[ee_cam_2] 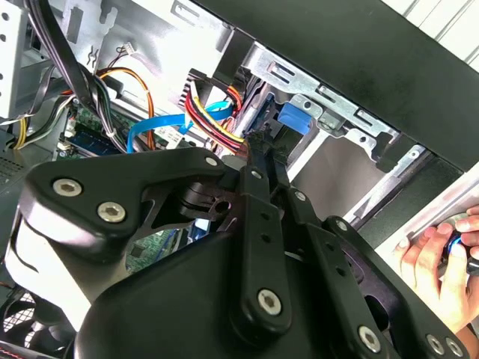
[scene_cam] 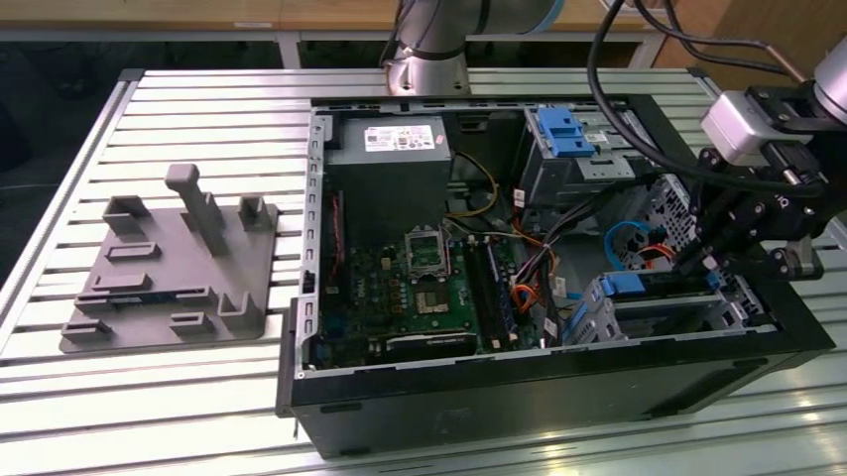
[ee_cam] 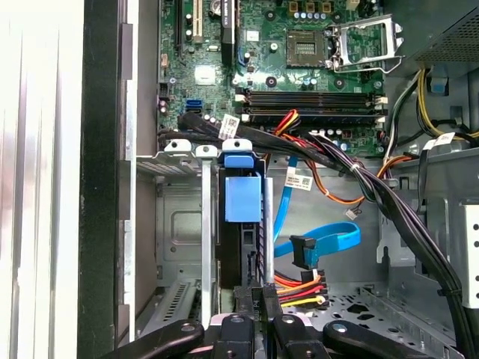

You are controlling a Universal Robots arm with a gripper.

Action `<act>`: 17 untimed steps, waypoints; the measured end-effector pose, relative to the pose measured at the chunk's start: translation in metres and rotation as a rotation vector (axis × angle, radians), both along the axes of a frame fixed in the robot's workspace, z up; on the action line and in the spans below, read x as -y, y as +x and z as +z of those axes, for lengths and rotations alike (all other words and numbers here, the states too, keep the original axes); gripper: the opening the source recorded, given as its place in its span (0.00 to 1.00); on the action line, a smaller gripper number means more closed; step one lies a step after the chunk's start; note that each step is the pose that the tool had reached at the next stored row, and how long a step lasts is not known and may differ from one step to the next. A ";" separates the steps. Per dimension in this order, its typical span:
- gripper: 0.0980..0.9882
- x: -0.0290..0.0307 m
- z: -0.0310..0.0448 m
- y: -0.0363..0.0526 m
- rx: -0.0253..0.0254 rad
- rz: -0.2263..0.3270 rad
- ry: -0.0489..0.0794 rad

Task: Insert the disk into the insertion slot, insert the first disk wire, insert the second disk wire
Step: 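Insert the first disk wire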

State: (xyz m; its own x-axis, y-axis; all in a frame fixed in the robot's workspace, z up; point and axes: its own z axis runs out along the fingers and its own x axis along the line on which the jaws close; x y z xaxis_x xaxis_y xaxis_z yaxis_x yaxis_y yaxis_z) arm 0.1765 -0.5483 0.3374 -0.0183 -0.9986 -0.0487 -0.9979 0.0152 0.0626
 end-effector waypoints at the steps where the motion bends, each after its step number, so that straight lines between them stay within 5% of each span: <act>1: 0.07 0.0001 -0.0002 0.0000 0.0000 0.000 0.000; 17: 0.07 0.0004 -0.0040 0.0005 0.0000 0.000 0.000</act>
State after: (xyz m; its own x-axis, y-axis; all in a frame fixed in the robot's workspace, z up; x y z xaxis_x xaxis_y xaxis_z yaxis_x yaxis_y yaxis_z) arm 0.1770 -0.5486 0.3333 -0.0184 -0.9986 -0.0486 -0.9979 0.0153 0.0627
